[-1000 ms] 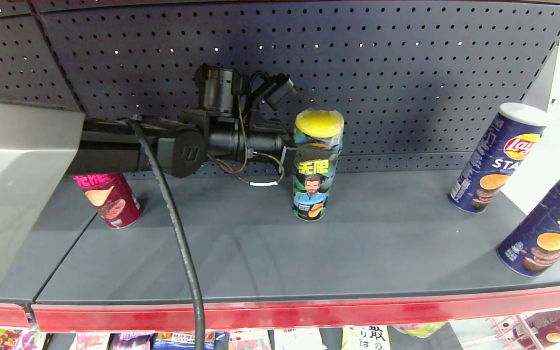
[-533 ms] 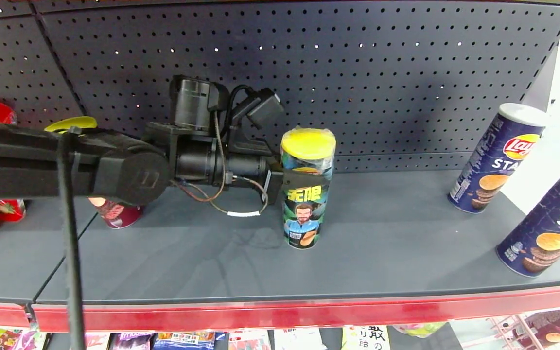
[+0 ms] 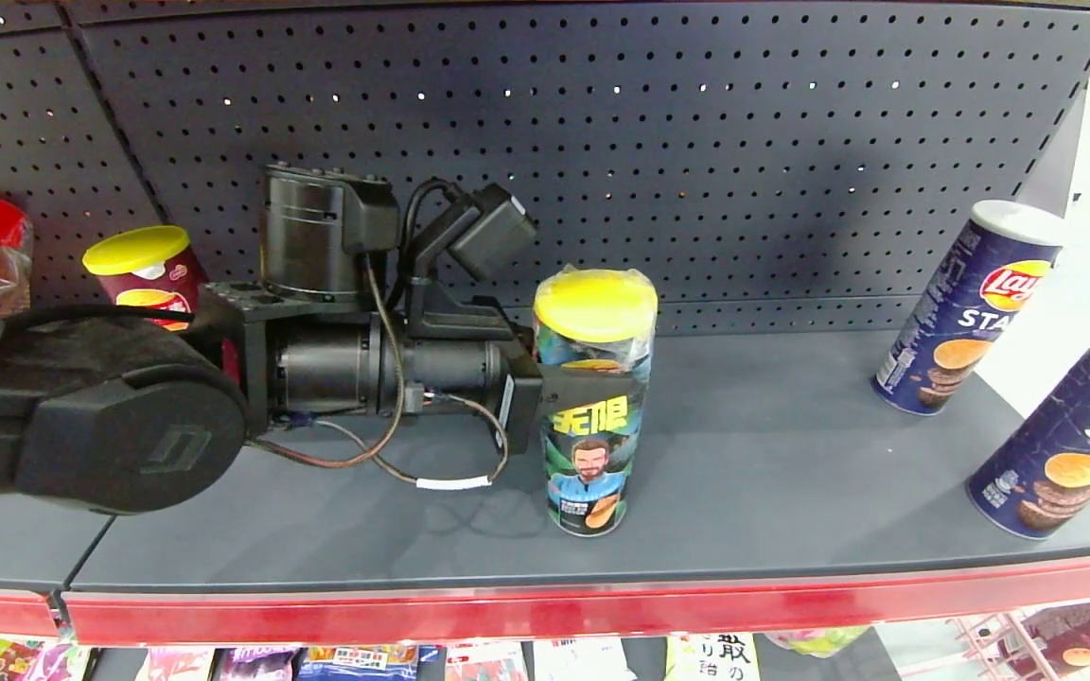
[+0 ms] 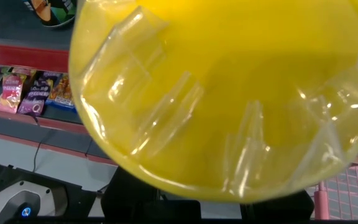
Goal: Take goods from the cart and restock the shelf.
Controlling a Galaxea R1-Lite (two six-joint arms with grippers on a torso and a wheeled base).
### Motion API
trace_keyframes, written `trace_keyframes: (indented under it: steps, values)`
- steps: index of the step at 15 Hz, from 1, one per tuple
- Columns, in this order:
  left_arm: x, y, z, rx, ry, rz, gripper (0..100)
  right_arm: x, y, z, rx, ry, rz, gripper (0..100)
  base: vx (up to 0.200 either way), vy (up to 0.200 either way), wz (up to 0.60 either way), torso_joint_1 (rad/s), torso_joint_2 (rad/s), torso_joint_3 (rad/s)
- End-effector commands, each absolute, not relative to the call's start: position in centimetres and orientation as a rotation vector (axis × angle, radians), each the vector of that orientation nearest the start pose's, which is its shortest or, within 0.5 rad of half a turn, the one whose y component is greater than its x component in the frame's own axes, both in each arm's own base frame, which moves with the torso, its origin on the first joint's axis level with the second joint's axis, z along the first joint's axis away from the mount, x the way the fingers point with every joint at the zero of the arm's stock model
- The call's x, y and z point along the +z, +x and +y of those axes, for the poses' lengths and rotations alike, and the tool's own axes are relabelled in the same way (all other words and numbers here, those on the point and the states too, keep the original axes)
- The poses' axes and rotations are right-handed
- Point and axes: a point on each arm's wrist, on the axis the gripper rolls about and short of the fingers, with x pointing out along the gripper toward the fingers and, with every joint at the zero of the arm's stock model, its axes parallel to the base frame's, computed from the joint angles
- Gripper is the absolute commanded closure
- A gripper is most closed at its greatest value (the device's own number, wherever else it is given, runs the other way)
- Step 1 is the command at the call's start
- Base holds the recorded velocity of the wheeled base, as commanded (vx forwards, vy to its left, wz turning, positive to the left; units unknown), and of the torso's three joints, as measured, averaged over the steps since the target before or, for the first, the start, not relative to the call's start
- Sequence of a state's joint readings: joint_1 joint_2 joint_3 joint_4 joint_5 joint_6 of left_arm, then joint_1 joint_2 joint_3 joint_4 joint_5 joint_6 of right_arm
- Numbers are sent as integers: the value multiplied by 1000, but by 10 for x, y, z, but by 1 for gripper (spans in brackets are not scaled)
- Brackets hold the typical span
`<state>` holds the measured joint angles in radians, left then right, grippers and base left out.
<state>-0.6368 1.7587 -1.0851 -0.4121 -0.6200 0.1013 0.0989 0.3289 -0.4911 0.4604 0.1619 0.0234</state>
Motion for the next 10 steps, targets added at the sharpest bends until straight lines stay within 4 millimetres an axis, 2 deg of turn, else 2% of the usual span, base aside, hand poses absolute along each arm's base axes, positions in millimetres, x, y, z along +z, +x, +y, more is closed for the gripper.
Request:
trace_keyframes:
  steps: [1,5,10]
  values:
    - [228,254,-206,-1266,89,189,100,170,-26,1,257,32,304,100,0,0,0,0,0,0]
    - [215,248,-201,-1269,97,232,100,169,-25,1,255,32,307,100,0,0,0,0,0,0]
    - [214,246,-201,-1271,91,240,100,168,-25,1,257,32,312,100,0,0,0,0,0,0]
